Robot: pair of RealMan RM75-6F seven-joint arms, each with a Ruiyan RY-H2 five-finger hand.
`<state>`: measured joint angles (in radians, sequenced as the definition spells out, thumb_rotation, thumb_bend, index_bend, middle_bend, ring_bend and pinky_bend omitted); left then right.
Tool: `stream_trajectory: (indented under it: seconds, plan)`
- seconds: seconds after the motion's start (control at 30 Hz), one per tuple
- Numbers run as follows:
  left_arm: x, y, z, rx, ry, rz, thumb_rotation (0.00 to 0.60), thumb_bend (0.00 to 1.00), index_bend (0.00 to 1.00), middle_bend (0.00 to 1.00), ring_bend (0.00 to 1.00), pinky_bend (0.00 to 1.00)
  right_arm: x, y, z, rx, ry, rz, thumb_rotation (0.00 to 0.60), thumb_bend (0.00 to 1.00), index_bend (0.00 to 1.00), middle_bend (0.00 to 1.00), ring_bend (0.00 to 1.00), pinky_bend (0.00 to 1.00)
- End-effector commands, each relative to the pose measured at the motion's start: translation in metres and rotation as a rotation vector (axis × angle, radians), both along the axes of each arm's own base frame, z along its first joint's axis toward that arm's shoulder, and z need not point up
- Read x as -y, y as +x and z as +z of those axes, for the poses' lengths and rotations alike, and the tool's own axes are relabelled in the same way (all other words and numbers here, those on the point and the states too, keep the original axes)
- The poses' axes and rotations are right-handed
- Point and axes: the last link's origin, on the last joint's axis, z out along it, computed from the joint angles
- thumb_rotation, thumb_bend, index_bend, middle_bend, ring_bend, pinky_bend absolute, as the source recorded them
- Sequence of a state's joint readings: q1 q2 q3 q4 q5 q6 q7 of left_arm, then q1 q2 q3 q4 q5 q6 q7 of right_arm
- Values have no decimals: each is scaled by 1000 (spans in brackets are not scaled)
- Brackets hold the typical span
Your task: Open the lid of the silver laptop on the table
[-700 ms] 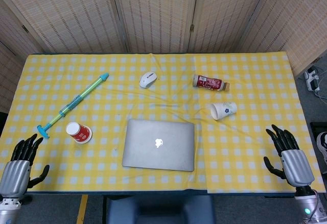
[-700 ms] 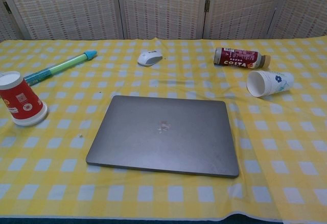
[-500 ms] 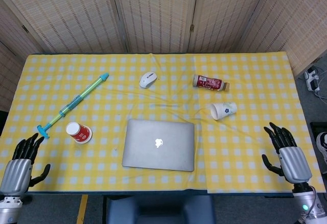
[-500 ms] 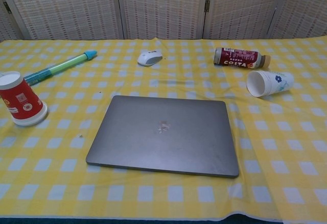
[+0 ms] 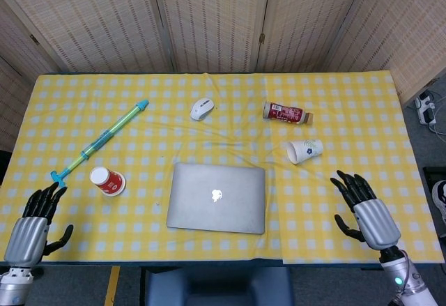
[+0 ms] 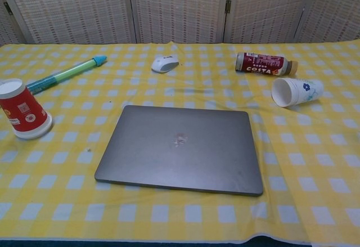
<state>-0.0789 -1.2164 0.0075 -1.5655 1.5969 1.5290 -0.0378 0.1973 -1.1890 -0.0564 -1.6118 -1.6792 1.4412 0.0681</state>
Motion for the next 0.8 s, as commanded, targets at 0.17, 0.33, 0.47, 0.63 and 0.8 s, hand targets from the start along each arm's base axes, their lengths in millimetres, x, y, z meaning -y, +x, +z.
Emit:
stream_trajectory:
  seconds: [0.17, 0.33, 0.47, 0.63, 0.8]
  plan:
    - [0, 2, 0, 9, -21, -38, 600, 434, 18, 24, 6, 0, 12, 65, -54, -27, 167, 180, 600, 450, 0, 0, 4, 0]
    - [7, 1, 0, 5, -35, -51, 600, 434, 18, 24, 6, 0, 16, 101, -99, -31, 281, 232, 600, 450, 0, 0, 0, 0]
    - [11, -3, 1, 7, -36, -42, 600, 434, 19, 24, 8, 0, 16, 122, -129, -30, 328, 269, 600, 449, 0, 0, 0, 0]
    - [14, -6, 2, 13, -34, -35, 600, 434, 18, 24, 8, 0, 20, 142, -158, -57, 352, 294, 600, 450, 0, 0, 0, 0]
    - [13, -5, 4, 22, -22, -45, 600, 434, 18, 24, 8, 0, 35, 159, -183, -89, 361, 306, 600, 450, 0, 0, 0, 0]
